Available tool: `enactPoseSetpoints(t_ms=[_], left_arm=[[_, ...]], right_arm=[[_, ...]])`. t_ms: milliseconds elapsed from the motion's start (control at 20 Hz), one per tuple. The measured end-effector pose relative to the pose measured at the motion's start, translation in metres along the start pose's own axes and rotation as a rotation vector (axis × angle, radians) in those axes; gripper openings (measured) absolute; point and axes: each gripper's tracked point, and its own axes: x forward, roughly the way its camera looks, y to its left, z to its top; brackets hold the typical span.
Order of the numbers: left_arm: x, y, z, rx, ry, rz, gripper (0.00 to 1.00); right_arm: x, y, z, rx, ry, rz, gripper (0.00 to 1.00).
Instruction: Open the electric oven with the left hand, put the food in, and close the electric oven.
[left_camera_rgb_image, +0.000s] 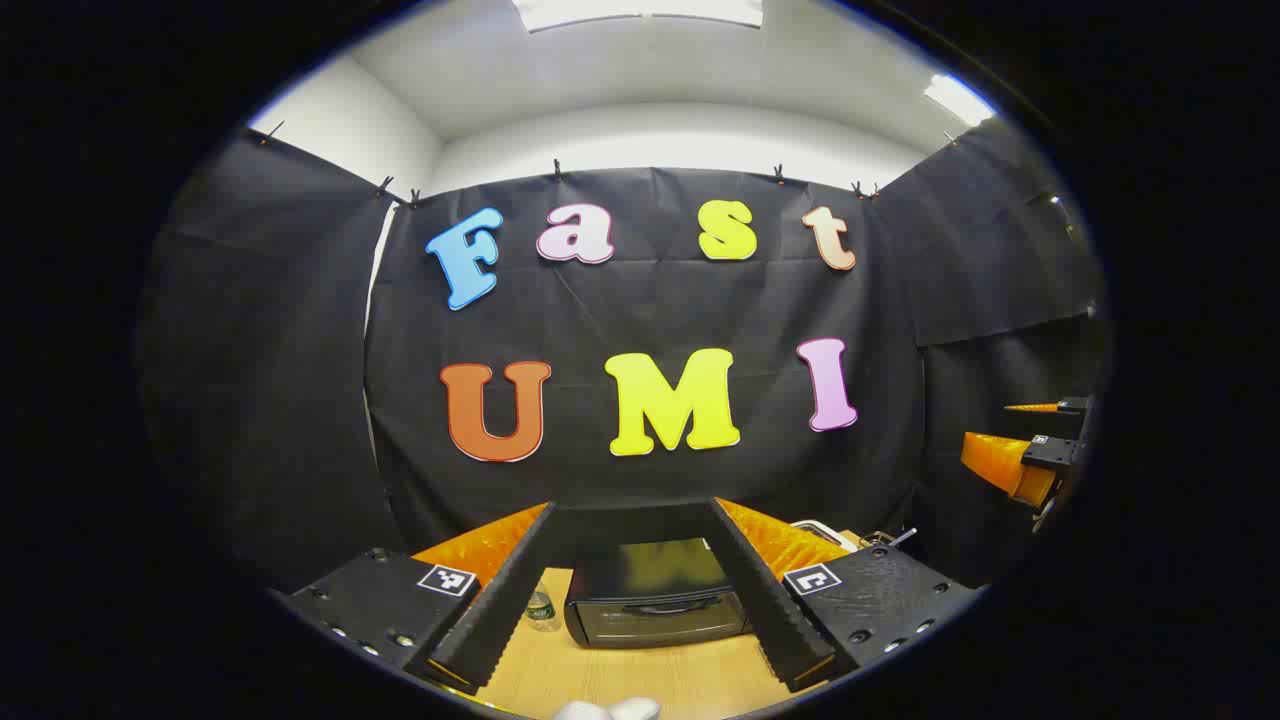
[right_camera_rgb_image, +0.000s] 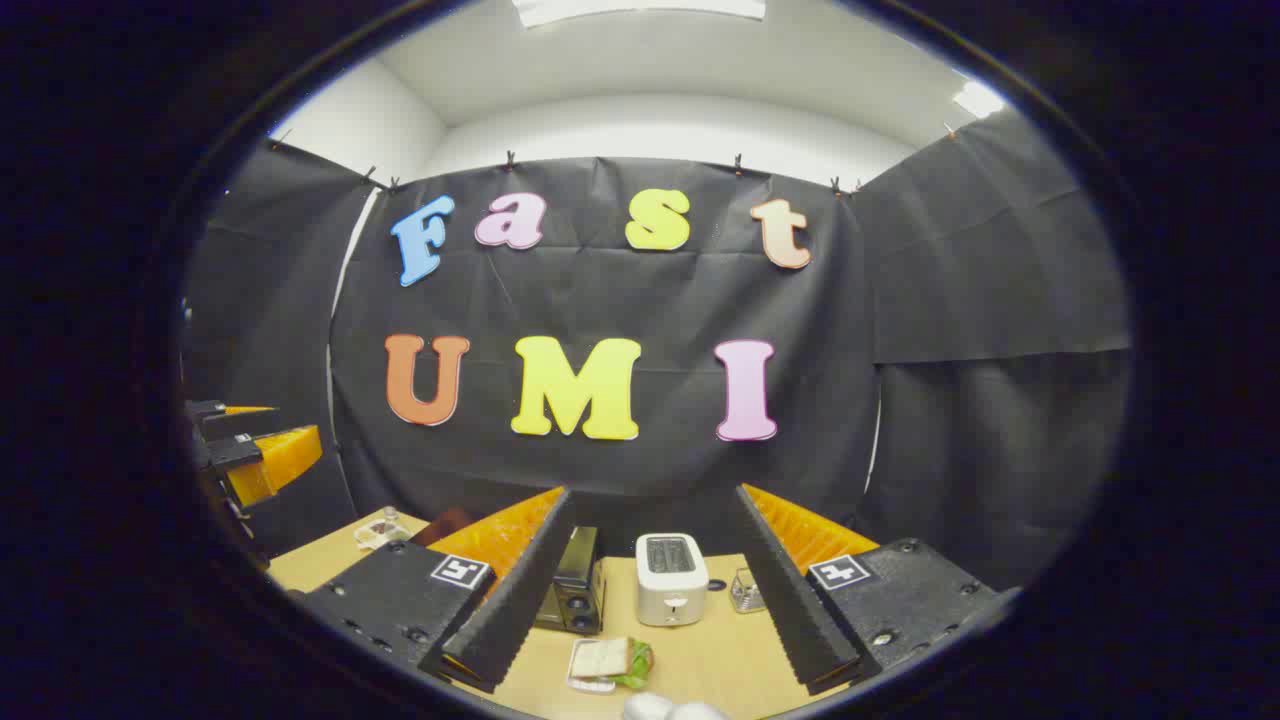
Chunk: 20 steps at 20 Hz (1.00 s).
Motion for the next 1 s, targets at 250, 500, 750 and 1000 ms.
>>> enactPoseSetpoints(t_ms=[250, 500, 750, 1000], left_arm=[[0.002, -0.004, -0.005, -0.013, 0.015, 0.023, 0.96], [0.000, -0.010, -0.010, 0.006, 0.017, 0.033, 0.96], [0.002, -0.012, -0.011, -0.002, 0.022, 0.039, 0.96], [0.016, -0.016, -0.025, -0.044, 0.026, 0.027, 0.96]], right_arm=[[0.008, -0.006, -0.003, -0.001, 0.019, 0.023, 1.00], [0.010, -0.014, -0.007, 0.004, 0.023, 0.025, 1.00], [0.008, -0.019, -0.006, 0.001, 0.015, 0.024, 1.00], [0.007, -0.023, -0.003, -0.002, -0.004, 0.031, 1.00]])
